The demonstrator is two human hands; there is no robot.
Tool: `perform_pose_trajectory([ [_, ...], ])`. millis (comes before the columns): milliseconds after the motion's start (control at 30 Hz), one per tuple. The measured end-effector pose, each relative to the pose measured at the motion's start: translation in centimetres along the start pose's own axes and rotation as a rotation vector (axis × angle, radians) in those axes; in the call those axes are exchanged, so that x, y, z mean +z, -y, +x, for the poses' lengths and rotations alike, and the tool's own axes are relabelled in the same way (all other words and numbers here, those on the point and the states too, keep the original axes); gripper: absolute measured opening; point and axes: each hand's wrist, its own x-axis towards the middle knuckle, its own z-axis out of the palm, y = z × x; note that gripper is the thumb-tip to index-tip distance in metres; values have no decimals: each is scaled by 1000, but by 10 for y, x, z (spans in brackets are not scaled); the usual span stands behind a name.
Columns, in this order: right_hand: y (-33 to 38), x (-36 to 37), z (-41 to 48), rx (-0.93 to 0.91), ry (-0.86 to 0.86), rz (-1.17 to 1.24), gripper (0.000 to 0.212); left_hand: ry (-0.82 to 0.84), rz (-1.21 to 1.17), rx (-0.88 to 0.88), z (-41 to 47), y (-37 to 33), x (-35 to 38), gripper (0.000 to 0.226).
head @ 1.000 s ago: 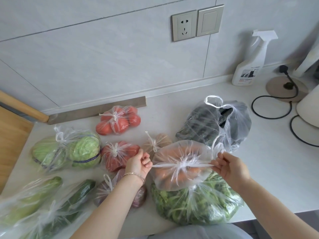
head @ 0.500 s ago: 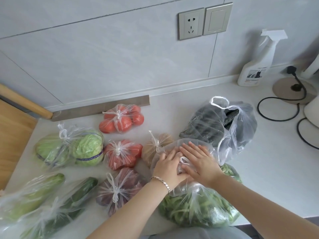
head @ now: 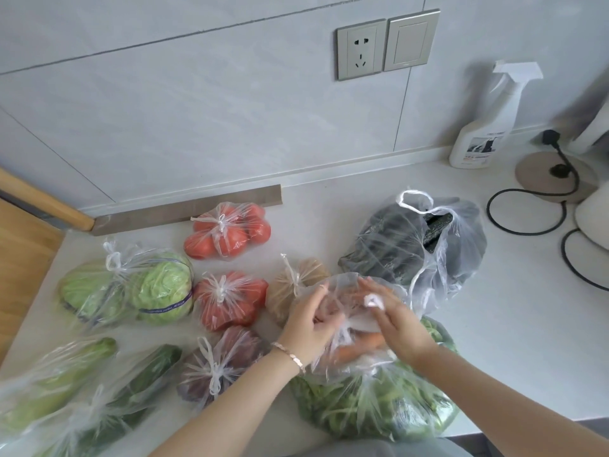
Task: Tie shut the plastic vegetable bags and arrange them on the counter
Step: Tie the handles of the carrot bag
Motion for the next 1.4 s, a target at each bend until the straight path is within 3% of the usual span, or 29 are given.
perform_pose_trajectory([
  [33,10,-6,-2,90,-70,218,30,-83,-250,-76,0,-4,-5,30],
  [100,24,-16,-1,217,-191,649,51,-269,-691,-191,2,-9,-14,28],
  [133,27,-19,2,243,-225,820,54,-324,-809,-206,4,-13,-18,26],
  [200,32,-22,7,275,-224,947,57,-321,-798,-191,6,-18,-24,28],
  [333,34,-14,11,284,-176,798,62,-179,-372,-201,3,-7,-20,27],
  [433,39,-17,13,343,-245,777,65,-215,-348,-272,8,-6,-17,22],
  [500,51,-22,17,311,-265,819,63,-196,-292,-160,11,-15,-17,23],
  [600,75,-28,21,203,-169,862,64,-38,-162,-21,9,-37,-11,22],
  [767,85,-24,22,171,-143,646,50,17,-182,-58,15,-50,0,4],
  [833,74,-27,19,146,-90,574,50,22,-189,-69,19,-49,-1,15],
  [900,63,-31,12,98,17,640,52,4,-254,-76,19,-51,-2,17],
  [967,55,-30,2,35,111,639,32,-34,-341,-110,19,-49,-1,12],
  [1000,51,-27,-1,26,98,598,22,-59,-345,-125,19,-48,0,12],
  [1067,44,-18,-1,47,-2,482,27,-112,-325,-132,19,-50,3,18],
  [1200,43,-6,3,120,-111,360,22,-239,-345,-163,15,-50,5,52],
  [1300,47,-4,4,154,-134,421,16,-288,-353,-137,11,-52,3,46],
  [1400,46,-2,5,246,-133,528,28,-366,-372,-72,3,-58,-1,24],
])
